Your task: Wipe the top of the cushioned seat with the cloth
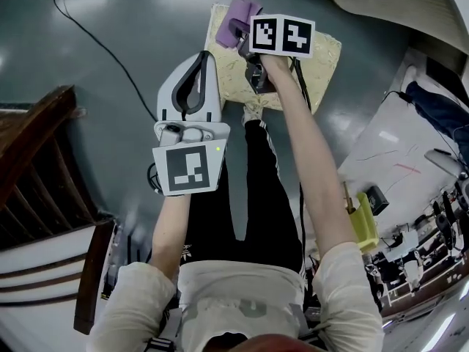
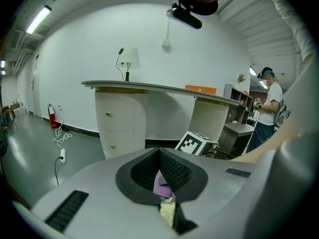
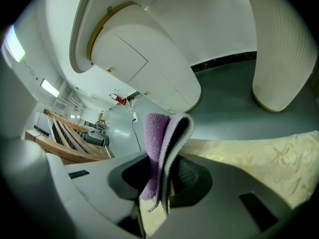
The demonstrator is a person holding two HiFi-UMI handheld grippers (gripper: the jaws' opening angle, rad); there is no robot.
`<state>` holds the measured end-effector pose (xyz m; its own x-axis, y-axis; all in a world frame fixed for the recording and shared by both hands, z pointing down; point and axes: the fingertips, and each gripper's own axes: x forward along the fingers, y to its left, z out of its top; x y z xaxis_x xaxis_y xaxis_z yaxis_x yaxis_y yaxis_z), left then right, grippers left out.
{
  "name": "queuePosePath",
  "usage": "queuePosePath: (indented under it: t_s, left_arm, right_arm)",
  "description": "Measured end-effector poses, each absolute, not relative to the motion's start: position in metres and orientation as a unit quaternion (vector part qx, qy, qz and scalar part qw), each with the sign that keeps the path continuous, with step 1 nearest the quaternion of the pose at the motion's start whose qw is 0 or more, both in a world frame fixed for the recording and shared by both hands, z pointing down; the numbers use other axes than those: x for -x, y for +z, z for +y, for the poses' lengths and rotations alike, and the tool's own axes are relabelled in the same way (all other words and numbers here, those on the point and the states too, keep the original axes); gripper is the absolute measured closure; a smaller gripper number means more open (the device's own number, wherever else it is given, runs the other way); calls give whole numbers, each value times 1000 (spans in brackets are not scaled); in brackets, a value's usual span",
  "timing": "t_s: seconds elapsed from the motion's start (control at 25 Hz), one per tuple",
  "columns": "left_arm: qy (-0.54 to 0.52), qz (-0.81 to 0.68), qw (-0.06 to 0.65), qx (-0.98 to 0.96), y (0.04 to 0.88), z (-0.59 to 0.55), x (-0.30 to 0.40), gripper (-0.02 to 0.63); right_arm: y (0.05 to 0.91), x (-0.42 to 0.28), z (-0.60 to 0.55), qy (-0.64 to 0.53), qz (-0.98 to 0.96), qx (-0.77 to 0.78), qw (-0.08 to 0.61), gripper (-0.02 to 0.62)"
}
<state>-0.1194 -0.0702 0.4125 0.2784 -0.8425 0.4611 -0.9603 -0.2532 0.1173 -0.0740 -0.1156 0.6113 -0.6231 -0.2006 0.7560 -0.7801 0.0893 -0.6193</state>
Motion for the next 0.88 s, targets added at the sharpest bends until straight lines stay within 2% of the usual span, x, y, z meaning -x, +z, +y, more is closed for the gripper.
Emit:
queuePosePath:
  t_s: [0.88]
  left_arm:
    - [165, -521, 165, -821, 413, -88, 50, 598]
  right_arm:
    - [618, -142, -86, 553, -639, -452, 286, 499]
